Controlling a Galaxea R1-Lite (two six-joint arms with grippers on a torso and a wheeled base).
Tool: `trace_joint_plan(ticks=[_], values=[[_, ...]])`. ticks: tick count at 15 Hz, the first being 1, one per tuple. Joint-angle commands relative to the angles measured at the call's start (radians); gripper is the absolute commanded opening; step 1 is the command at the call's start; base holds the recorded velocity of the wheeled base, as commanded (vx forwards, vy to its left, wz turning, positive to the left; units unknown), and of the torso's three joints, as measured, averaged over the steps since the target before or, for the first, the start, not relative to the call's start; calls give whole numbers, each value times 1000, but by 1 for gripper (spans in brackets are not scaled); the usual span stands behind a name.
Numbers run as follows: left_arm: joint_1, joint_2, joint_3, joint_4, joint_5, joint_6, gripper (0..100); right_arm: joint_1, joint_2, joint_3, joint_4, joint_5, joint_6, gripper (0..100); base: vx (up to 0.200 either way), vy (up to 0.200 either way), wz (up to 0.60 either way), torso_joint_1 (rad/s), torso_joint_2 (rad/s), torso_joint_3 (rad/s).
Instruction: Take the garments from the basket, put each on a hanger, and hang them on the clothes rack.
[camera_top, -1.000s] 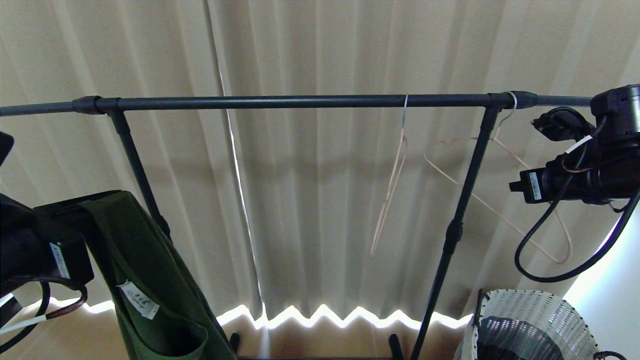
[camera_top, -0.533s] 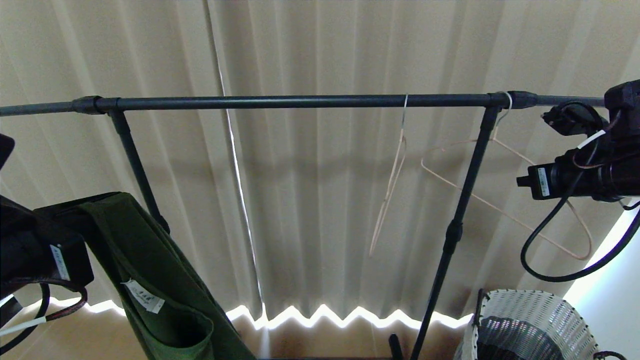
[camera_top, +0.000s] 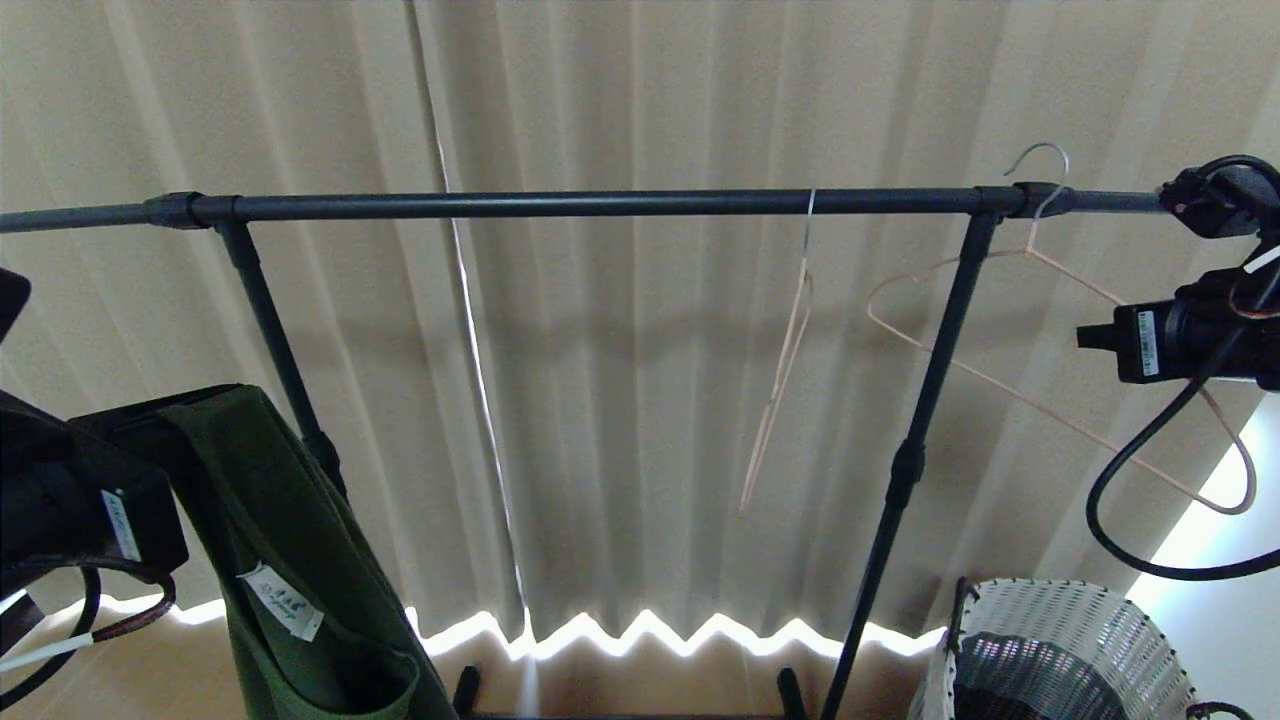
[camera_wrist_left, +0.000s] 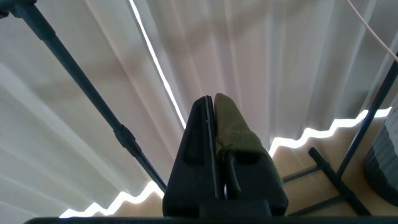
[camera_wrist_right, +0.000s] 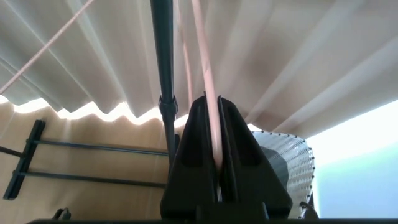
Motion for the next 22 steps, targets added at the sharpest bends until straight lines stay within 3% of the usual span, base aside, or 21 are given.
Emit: trace_joint_plan(ticks=[1,8,20,22], values=[[0,0,0,-2,0,2,0,1,-71,31,-12,0,0,0,0,0,0,0,0,0],[0,-2,5,-3,1,9,0,3,-187,177,-90,-1,-6,0,0,0,0,0,0,0],[0,-5,15,-3,0,11,0,0,-221,223,-88,-3,-9,0,-200,0,0,1,4,4],[0,-5,14,-3,0,11,0,0,-232,246,-88,-3,-9,0,0,0,0,0,0,0]])
